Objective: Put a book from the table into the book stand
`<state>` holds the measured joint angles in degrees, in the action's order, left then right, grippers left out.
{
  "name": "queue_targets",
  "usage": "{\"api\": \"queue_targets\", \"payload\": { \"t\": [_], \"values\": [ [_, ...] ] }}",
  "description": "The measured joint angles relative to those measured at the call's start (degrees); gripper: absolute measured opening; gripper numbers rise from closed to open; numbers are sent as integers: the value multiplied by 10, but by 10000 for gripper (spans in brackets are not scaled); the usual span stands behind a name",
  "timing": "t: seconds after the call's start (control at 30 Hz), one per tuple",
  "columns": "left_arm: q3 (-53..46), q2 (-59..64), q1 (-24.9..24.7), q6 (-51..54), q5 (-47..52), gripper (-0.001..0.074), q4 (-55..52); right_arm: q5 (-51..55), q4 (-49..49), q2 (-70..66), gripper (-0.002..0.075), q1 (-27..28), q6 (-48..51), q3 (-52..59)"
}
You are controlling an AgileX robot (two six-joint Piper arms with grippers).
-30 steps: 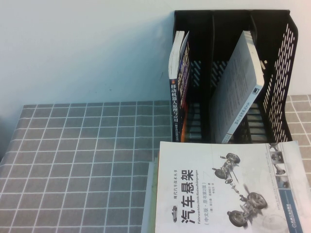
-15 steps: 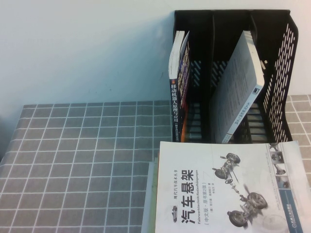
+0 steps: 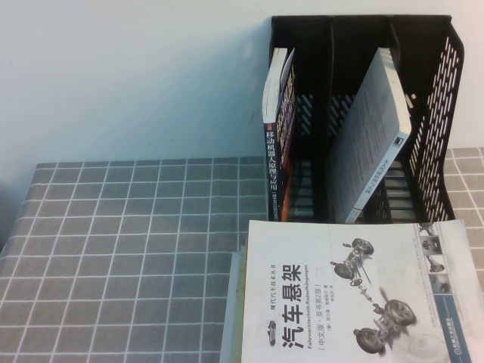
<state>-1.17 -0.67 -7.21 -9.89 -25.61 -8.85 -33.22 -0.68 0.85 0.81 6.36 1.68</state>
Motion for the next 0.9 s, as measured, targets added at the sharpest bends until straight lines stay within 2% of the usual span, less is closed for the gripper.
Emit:
{"api": "queue_targets", "payload": {
  "t": [0.13, 0.23, 0.33, 0.53, 0.73, 0.8, 0.9],
  "values": [
    [0, -1, 0, -38, -26, -3, 7, 14, 7, 0, -3, 0, -1, -1],
    [0, -2, 0, -79, -17, -3, 93, 104, 7, 0, -3, 0, -1, -36],
    [30, -2, 0, -80, 78, -3, 176, 243, 10, 0, -3, 0, -1, -102],
    [179, 18, 0, -60, 332, -3, 199, 491, 11, -34, -3, 0, -1, -248],
    [312, 138, 0, -56, 556, -3, 223, 716, 22, -155, -3, 0, -1, -362],
    [341, 188, 0, -31, 606, -3, 265, 769, 33, -205, -3, 0, -1, -382],
    [362, 275, 0, 61, 664, -3, 370, 820, 64, -286, -3, 0, 22, -395]
  ]
}}
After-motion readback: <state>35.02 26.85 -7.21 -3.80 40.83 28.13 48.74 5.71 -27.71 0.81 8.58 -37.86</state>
